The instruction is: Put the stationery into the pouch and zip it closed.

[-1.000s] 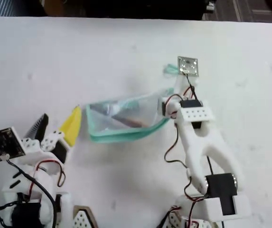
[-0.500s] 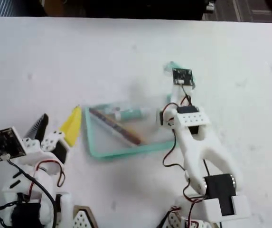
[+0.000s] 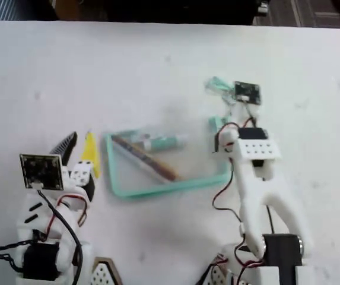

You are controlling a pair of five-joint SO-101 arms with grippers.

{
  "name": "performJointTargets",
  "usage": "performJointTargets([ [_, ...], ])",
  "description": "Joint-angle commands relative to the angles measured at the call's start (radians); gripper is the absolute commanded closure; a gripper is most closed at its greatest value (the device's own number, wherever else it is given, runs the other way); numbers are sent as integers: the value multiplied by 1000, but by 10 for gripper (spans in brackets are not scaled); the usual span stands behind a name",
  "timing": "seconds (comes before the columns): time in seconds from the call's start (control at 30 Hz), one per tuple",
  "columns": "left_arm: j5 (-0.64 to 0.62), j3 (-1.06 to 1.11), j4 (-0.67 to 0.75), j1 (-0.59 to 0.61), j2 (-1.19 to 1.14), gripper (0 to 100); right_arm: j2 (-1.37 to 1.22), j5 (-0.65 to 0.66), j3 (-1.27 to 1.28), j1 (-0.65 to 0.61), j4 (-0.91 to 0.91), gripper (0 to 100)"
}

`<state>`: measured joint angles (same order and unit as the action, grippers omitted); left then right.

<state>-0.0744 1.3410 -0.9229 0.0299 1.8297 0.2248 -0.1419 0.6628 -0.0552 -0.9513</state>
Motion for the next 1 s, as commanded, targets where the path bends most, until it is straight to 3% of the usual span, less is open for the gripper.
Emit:
performJointTargets([
  [0.0,11,-11,32,-16,-4,913,39,-117,-37,94,36,796],
  [0.07,12,-17,25,-41,-4,916,39,-153,-35,125,81,921],
  [0.13,12,-32,6,-64,-13,916,39,-94,-34,127,125,989],
  [0.27,58,-97,5,-94,-163,917,39,-64,5,111,157,944],
  [0.6,69,-304,75,-91,-765,915,48,-61,40,61,228,942],
  [0.67,68,-328,75,-91,-832,915,48,5,37,59,228,941],
  [0.8,63,-377,75,-91,-954,915,38,287,-34,-2,229,955],
  [0.97,61,-430,75,-91,-1095,916,-15,318,-235,-77,151,982],
])
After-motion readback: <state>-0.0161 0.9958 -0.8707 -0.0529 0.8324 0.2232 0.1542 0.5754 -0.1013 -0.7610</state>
